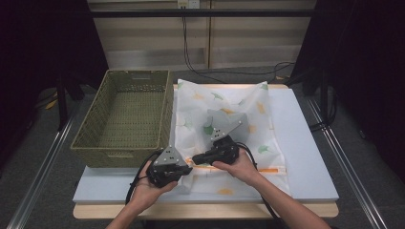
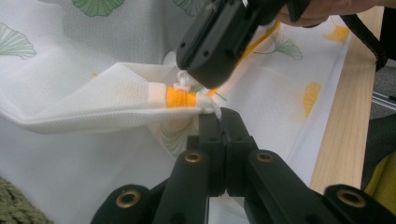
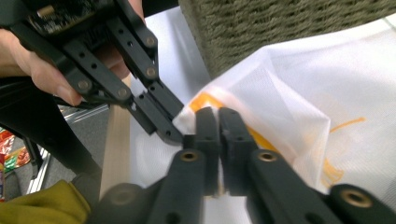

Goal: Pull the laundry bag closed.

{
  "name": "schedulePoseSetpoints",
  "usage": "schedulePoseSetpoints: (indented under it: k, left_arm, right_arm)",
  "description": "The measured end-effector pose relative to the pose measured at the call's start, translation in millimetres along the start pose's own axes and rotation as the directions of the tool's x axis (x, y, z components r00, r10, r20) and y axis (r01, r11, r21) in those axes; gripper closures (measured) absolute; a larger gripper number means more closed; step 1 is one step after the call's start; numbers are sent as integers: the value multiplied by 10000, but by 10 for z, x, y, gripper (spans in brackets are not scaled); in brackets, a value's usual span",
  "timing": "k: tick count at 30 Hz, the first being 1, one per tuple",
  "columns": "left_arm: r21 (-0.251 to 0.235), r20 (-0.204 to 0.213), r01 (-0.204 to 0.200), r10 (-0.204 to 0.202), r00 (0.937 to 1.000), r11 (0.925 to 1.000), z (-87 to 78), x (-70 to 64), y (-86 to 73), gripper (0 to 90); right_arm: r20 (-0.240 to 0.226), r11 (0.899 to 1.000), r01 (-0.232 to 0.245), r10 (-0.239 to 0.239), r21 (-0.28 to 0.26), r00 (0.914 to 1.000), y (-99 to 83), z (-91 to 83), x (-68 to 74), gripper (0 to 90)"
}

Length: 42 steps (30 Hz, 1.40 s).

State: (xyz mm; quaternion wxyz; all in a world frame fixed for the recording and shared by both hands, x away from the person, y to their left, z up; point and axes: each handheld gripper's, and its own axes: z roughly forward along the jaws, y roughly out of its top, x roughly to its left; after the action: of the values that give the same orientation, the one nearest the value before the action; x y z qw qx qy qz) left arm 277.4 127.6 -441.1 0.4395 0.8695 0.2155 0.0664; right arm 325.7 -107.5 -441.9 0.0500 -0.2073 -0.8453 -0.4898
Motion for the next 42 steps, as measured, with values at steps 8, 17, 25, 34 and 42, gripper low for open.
schedulePoseSetpoints:
  k: [8, 17, 25, 34, 42]
  left_arm:
    - [19, -93, 10, -10, 10000, 10000, -31, 5, -10, 888]
    - [95, -10, 23, -23, 10000, 10000, -28, 11, -31, 888]
    - [245, 12, -92, 91, 10000, 9997, -14, -10, -33, 888]
    - [214, 133, -146, 143, 9998, 9997, 20, -24, -26, 889]
    - [398, 120, -282, 277, 9995, 9988, 31, -45, -19, 888]
  right_arm:
    - [-239, 9998, 83, -78, 204, 9997, -21, 48, 17, 890]
    - [-189, 10000, 67, -66, 65, 9998, -8, 9, 14, 900]
    - [-288, 9997, 11, -18, -243, 9996, 13, -21, 22, 900]
    - [-386, 9991, -94, 78, -411, 9992, 23, -8, 10, 900]
    - [-443, 9995, -66, 52, -315, 9990, 27, 31, 17, 900]
